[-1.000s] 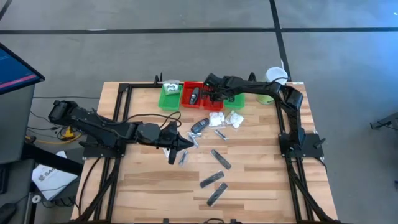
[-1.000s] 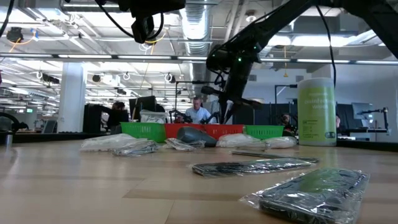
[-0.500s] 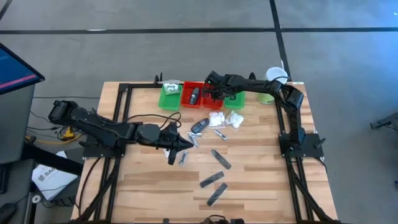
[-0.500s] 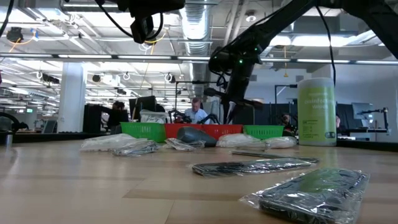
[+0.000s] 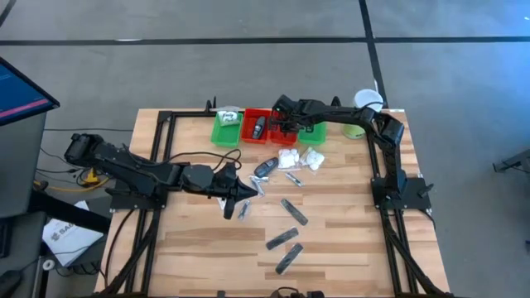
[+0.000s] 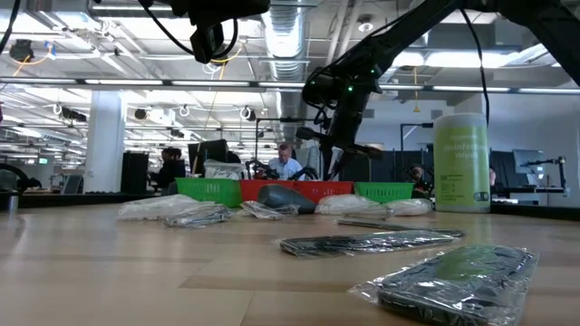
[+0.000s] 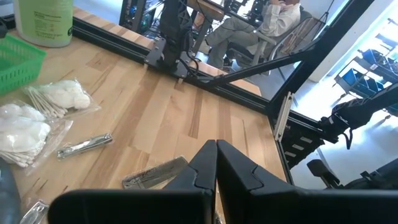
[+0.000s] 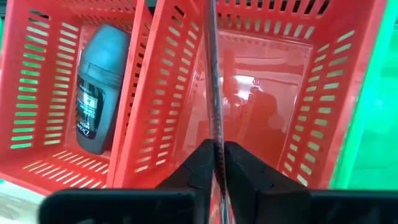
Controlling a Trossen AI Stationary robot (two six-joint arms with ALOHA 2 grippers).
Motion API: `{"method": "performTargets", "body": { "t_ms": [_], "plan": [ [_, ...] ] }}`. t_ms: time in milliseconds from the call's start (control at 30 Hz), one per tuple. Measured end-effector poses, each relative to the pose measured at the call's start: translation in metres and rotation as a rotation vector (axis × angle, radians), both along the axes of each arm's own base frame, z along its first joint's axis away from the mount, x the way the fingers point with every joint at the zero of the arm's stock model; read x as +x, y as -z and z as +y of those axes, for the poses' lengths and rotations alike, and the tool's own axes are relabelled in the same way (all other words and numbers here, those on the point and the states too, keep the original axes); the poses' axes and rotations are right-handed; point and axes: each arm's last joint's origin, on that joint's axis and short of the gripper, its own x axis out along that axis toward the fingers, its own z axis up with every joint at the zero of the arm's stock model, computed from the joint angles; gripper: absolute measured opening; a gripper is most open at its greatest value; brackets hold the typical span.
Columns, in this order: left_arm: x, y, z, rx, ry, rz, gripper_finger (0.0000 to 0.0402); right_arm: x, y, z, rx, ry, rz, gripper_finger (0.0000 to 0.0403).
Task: Pick & Place Travel size toiletries
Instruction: Put the comb into the right red basket, then adjust the right green basket
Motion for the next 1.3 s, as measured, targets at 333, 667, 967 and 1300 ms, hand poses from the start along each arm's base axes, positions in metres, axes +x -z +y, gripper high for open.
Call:
{"method": "performTargets", "body": {
  "t_ms": [333,667,967,1300],
  "plan": [
    [0.000,0.000,0.000,0.000,0.000,0.000,0.0002,0.001,0.000,0.001,-0.003,-0.007,0.001,0.0095],
    [0.000,0.000,0.000,0.008,0.002,0.000,0.0002,-0.002,-0.028,0.009,-0.070,-0.115,-0.038,0.0113],
    [0.001,0.000,0.005,0.010,-0.015,0.000,0.0002,-0.010,-0.083,0.039,-0.142,-0.268,-0.144,0.0112],
    [0.001,0.001,0.006,0.014,-0.020,0.016,0.0002,-0.018,-0.107,0.094,-0.101,-0.551,-0.100,0.0111]
  ]
}}
